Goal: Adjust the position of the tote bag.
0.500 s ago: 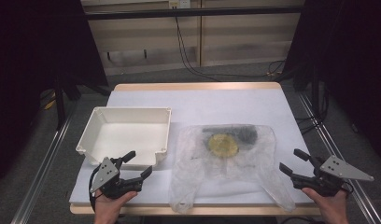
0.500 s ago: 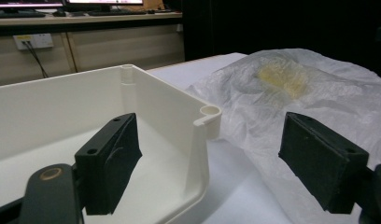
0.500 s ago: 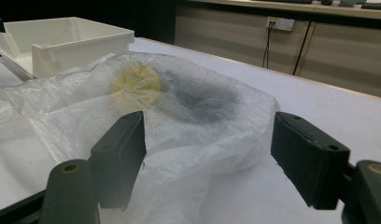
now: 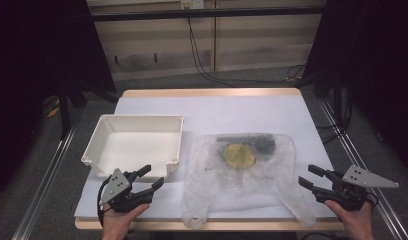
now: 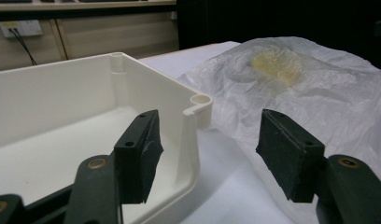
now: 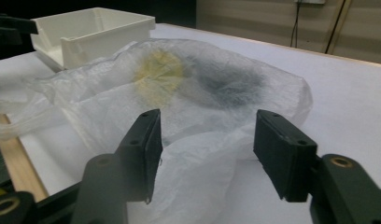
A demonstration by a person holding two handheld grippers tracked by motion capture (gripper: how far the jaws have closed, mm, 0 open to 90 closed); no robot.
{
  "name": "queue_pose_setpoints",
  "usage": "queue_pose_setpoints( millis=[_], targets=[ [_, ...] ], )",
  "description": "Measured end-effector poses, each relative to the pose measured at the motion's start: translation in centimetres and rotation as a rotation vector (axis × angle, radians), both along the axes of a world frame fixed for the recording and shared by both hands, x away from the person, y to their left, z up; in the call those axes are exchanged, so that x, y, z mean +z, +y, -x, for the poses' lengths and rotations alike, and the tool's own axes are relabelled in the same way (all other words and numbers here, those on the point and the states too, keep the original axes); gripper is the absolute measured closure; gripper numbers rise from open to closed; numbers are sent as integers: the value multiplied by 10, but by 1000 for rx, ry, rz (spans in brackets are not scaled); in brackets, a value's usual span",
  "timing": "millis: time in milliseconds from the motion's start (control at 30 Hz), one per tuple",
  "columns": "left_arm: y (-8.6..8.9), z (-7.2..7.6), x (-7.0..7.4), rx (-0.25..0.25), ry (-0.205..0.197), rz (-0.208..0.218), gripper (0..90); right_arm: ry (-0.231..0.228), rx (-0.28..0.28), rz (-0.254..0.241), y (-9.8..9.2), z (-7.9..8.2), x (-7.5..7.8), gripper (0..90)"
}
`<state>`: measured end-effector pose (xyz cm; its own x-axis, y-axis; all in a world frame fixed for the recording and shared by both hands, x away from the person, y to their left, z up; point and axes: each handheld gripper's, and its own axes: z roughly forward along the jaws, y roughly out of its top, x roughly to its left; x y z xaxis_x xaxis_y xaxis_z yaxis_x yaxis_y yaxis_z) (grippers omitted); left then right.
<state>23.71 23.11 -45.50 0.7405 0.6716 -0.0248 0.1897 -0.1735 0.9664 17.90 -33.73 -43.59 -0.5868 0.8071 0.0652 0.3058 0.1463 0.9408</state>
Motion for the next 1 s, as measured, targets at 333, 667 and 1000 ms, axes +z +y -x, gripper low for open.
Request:
queue_pose_setpoints(
  millis=[333,667,1000],
  targets=[
    [-11,3,4,-71,72,-69,538,68,79,35,7,0,-1,500],
    [-28,14,8,-191,121,-110,631,101,111,77,14,11,-2,457],
    [-50,30,4,-276,165,-117,621,125,104,95,10,32,-7,387]
  ],
)
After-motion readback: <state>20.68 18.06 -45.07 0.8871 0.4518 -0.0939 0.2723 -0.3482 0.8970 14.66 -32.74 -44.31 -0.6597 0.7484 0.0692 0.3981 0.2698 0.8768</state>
